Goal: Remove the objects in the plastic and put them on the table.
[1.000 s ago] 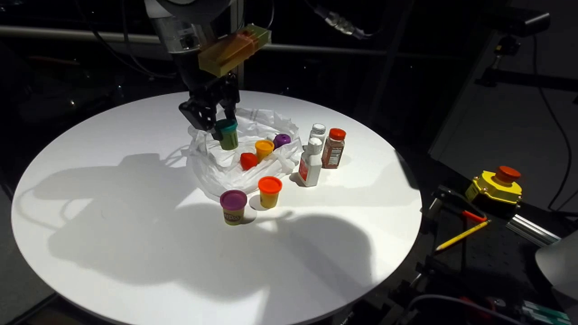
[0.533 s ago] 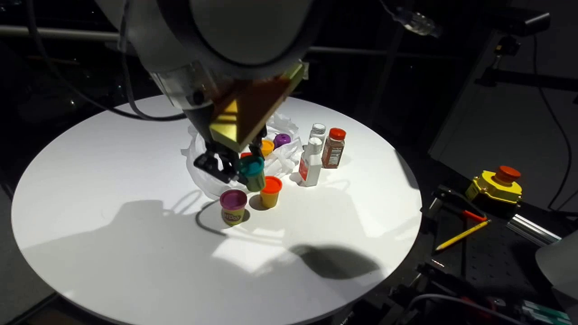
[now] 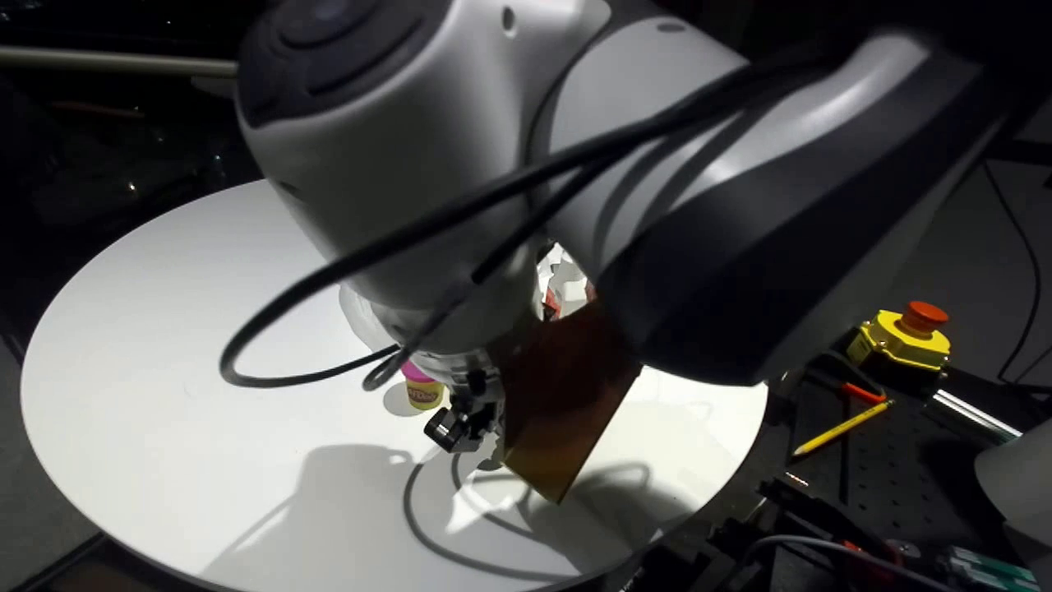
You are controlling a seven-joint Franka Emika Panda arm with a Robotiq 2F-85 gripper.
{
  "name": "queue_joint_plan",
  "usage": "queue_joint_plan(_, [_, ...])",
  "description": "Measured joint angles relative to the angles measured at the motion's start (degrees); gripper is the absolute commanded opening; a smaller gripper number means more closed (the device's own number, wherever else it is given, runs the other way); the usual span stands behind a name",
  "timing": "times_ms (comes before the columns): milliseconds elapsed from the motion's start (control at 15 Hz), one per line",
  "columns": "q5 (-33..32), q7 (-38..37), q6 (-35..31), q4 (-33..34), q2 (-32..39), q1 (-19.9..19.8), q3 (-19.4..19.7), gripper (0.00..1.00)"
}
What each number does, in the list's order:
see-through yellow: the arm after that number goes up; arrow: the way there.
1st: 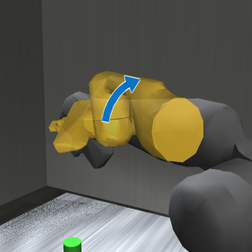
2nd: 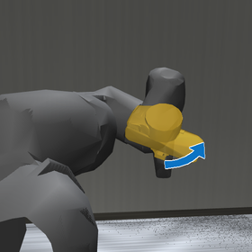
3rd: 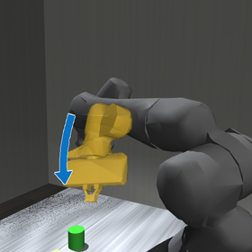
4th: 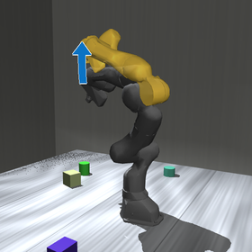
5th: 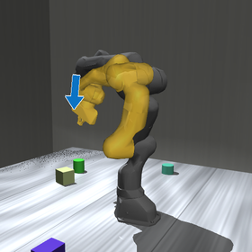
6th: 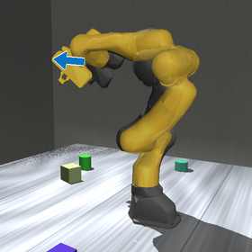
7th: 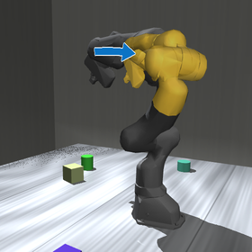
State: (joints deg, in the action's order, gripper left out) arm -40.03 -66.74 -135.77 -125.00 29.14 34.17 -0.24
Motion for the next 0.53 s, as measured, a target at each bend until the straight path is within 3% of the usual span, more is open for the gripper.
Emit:
queue_joint_plan(267, [-5.51, -3.47, -11.03, -3.58, -0.65, -3.94, 0.99, 0.31])
queue_joint_plan(333, [-6.38, -3.47, -13.2, -3.85, -0.71, -5.5, 1.14, 0.78])
queue_joint_plan(400, [-6.9, -3.35, -14.99, -4.02, -0.73, -7.03, 1.23, 0.79])
queue_joint_plan(533, [-7.08, -2.52, -16.94, -4.35, -0.76, -9.37, 1.25, 0.92])
